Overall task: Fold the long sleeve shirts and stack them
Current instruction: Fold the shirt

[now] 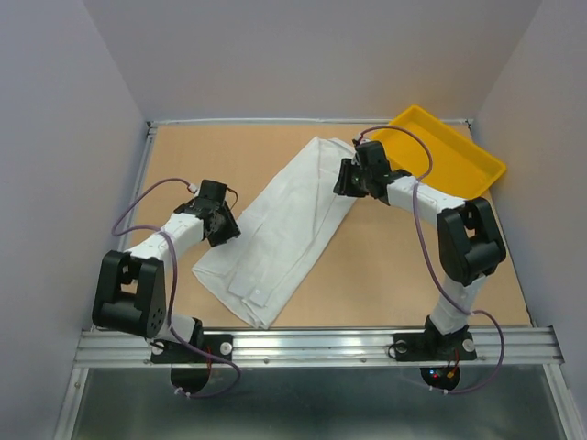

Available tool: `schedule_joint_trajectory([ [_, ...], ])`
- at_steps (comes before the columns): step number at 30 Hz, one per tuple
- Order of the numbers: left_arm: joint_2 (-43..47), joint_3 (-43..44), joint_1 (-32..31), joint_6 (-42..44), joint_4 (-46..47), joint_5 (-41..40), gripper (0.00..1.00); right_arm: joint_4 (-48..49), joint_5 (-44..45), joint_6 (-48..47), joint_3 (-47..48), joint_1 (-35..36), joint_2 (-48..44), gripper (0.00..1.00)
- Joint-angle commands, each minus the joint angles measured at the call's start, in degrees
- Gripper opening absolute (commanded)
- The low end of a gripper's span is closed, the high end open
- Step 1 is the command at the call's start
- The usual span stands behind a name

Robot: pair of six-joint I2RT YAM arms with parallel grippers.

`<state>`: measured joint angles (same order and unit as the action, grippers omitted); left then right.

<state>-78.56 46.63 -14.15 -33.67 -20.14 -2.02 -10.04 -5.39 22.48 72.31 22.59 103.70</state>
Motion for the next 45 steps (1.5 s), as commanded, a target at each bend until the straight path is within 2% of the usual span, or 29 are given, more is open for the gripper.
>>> schedule_joint_trajectory([
  [1, -4.56, 2.67, 0.09, 1.85, 1.60, -3.86, 0.49, 1.52, 2.40, 2.22, 1.33, 0.35, 2.64, 0.41],
  [6, -8.18, 1.54, 0.09, 2.12, 1.24, -2.47, 0.49, 1.43, 3.72, 2.74, 5.11, 0.35, 8.00, 0.39],
  [15, -6.78, -5.93, 0.09, -0.78, 3.52, 8.16, 0.49, 1.43, 4.95, -2.78, 13.02, 0.35, 17.31, 0.38],
  [20, -5.55, -10.33, -2.28, -2.80, 5.11, 13.88, 0.49, 1.34, 7.58, -9.36, 22.33, 0.35, 23.91, 0.39],
  [25, -3.01, -11.30, -5.71, -5.52, 5.72, 16.87, 0.50, 0.90, 6.10, -13.42, 36.39, 0.35, 32.77, 0.39],
  [30, 0.86, -10.86, -8.43, -8.87, 7.66, 19.33, 0.59, 0.11, 5.83, -16.24, 45.18, 0.35, 36.31, 0.42],
  [32, 2.80, -9.72, -8.79, -8.96, 7.49, 20.91, 0.68, -0.59, 6.35, -16.76, 46.95, 0.35, 34.74, 0.43],
  [34, 5.68, -8.15, -8.79, -8.96, 6.44, 19.87, 0.75, -0.94, 6.79, -16.68, 45.04, 0.35, 32.10, 0.45],
  [37, 10.08, -6.30, -8.79, -8.61, 2.49, 14.71, 0.80, -1.29, 6.27, -15.45, 39.16, 0.35, 23.15, 0.57],
  [38, 10.97, -5.42, -8.70, -8.43, 0.21, 13.29, 0.81, -1.38, 5.83, -14.06, 33.91, 0.35, 18.17, 0.63],
  [41, 13.17, -5.67, -8.70, -8.25, -3.49, 8.62, 0.80, -1.47, 1.10, -9.41, 23.52, 0.35, 9.70, 0.66],
  [42, 13.52, -6.11, -8.61, -8.34, -3.94, 7.83, 0.79, -1.47, -0.14, -8.34, 16.18, 0.44, 6.72, 0.66],
  [45, 14.40, -9.62, -8.61, -8.78, -2.72, 7.29, 0.75, -1.56, -3.82, -4.48, 5.85, 1.48, -2.96, 0.66],
])
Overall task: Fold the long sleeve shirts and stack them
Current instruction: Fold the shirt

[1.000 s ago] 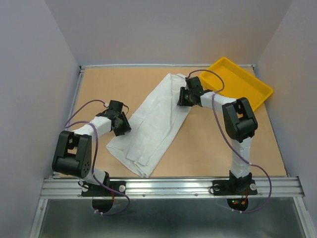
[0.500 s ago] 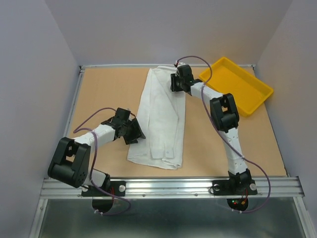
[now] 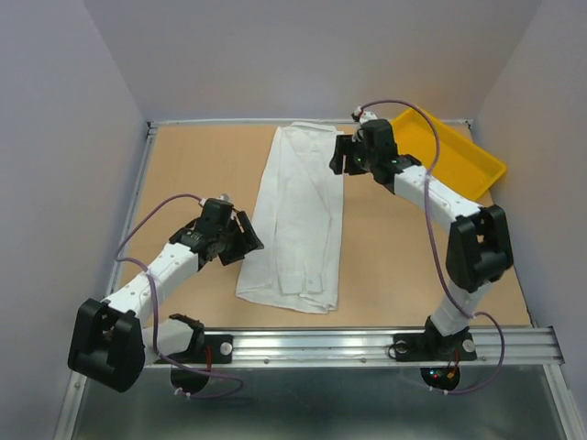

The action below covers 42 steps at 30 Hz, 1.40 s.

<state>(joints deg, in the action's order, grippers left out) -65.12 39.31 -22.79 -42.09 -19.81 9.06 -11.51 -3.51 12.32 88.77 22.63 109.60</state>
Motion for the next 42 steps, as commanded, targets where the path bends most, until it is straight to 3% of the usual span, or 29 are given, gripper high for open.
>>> schedule_joint_trajectory([
  [1, 0.88, -3.35, 0.02, -0.63, -2.43, -3.00, 0.73, -0.18, -6.33, 6.31, -16.64, 1.97, -10.88, 0.65],
  [5, -0.70, -7.31, 0.02, -0.81, 0.30, -1.77, 0.67, -0.62, -6.86, 9.12, -28.20, 6.10, -20.47, 0.62],
  [11, -2.81, -8.81, 0.02, -1.07, 2.50, -1.24, 0.55, -0.18, -6.42, 12.56, -36.56, 11.03, -20.93, 0.52],
  [16, -5.36, -8.55, 0.02, -0.63, 3.64, -0.28, 0.51, 1.66, -3.97, 11.51, -37.36, 11.47, -15.83, 0.44],
  [24, -7.30, -8.99, -0.15, -0.63, 5.84, 3.24, 0.51, 1.58, 8.33, 7.20, -31.12, 10.86, -5.90, 0.38],
  [28, -4.24, -7.76, -0.24, -1.24, 5.14, 3.95, 0.57, 1.49, 9.92, 5.79, -27.78, 7.70, -3.96, 0.38],
  [34, 0.78, -7.23, -0.24, -1.69, 1.01, 1.84, 0.68, -0.79, 6.60, 5.08, -28.47, 6.55, -13.24, 0.45],
  [38, 3.77, -8.54, -0.24, -1.42, -1.45, 1.31, 0.72, -3.25, 3.95, 9.90, -34.35, 6.55, -22.13, 0.62],
  [42, 4.04, -10.30, -0.42, -1.33, -0.85, 2.89, 0.72, -4.66, 0.70, 15.17, -42.17, 6.46, -29.87, 0.66],
])
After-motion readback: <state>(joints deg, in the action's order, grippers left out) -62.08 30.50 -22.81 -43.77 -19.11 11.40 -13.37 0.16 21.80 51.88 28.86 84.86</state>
